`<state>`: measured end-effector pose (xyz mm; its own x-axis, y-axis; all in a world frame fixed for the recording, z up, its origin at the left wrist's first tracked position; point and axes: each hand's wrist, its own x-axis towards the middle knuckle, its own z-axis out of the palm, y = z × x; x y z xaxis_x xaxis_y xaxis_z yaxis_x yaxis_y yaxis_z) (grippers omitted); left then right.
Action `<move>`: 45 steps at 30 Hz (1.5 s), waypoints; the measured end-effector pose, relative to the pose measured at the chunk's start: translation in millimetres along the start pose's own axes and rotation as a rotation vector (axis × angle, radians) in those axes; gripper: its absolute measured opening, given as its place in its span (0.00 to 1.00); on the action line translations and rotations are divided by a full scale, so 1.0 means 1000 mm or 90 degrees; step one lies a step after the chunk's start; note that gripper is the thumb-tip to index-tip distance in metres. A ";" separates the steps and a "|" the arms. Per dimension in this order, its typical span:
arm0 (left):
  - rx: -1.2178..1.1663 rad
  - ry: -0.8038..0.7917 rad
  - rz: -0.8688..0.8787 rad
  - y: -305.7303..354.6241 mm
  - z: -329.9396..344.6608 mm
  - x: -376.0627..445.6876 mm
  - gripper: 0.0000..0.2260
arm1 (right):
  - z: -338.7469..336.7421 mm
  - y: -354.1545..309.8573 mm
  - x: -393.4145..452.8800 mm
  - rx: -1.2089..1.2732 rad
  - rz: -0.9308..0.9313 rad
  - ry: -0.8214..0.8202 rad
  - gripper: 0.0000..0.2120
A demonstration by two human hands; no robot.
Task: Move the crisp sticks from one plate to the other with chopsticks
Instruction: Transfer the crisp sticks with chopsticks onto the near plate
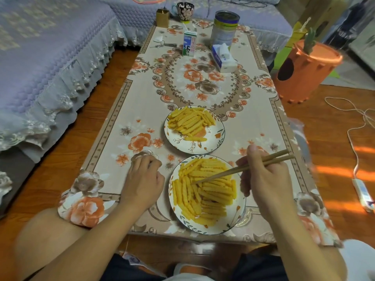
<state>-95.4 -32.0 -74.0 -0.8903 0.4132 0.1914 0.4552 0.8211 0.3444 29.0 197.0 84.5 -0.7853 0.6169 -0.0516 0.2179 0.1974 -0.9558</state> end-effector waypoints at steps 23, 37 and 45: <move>0.024 0.003 0.000 0.000 0.000 0.001 0.15 | 0.001 -0.023 0.042 0.154 -0.032 0.060 0.27; 0.007 0.023 0.019 0.001 0.001 -0.003 0.11 | -0.001 0.011 -0.039 0.088 0.005 0.088 0.24; 0.006 0.018 0.015 0.000 0.002 -0.003 0.12 | -0.012 0.000 -0.024 0.083 -0.024 0.113 0.26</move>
<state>-92.4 -32.3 -76.5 -0.8781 0.4216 0.2260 0.4763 0.8146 0.3310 54.2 191.3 89.0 -0.6748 0.7375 0.0263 0.1040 0.1303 -0.9860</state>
